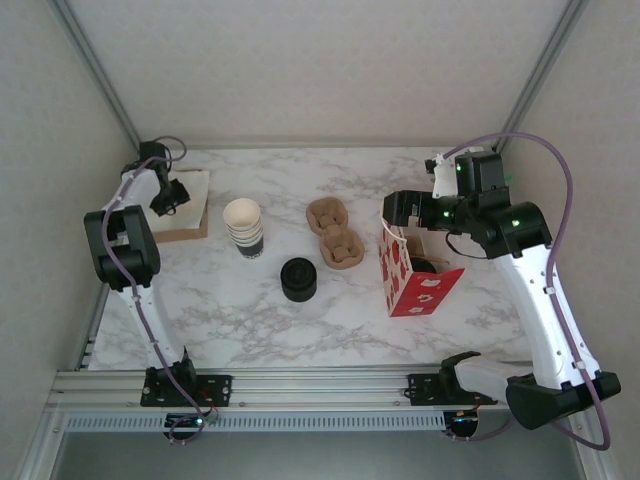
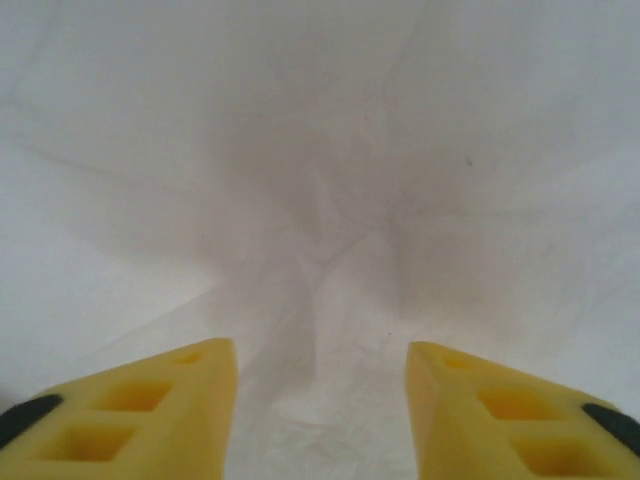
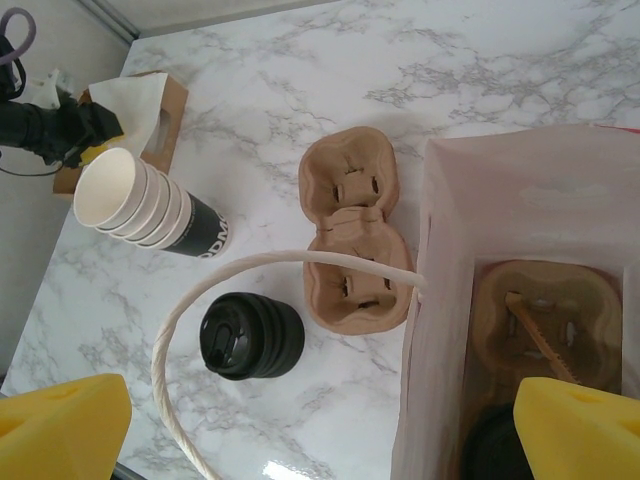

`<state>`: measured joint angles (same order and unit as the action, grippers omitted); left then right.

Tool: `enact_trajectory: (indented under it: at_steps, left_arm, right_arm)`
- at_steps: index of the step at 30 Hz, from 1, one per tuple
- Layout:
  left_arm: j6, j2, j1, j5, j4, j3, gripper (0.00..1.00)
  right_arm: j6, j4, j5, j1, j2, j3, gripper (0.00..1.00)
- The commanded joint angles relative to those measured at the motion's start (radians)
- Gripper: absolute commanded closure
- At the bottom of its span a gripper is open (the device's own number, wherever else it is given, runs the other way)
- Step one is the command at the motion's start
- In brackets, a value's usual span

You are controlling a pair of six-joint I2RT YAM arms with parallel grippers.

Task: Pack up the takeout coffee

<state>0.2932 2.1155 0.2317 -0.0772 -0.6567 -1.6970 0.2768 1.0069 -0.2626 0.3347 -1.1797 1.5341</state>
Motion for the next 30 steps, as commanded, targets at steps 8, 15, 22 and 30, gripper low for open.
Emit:
enact_trajectory:
  at_steps: [8,15,22,30]
  left_arm:
    - [0.003,0.003,-0.032,0.016,-0.004,0.047,0.43]
    - [0.002,-0.011,-0.032,0.020,-0.007,0.034,0.73]
    - [-0.002,-0.042,-0.030,0.039,-0.012,0.030,1.00]
    - [-0.008,-0.090,-0.025,0.057,-0.031,0.015,1.00]
  right_arm:
    - [-0.001,0.002,-0.009,0.010,0.004,0.000,0.01]
    - [-0.002,0.000,-0.007,0.010,0.008,-0.001,0.01]
    - [-0.003,0.003,-0.006,0.010,0.019,0.001,0.01]
    - [-0.001,0.002,-0.009,0.009,0.015,0.002,0.01]
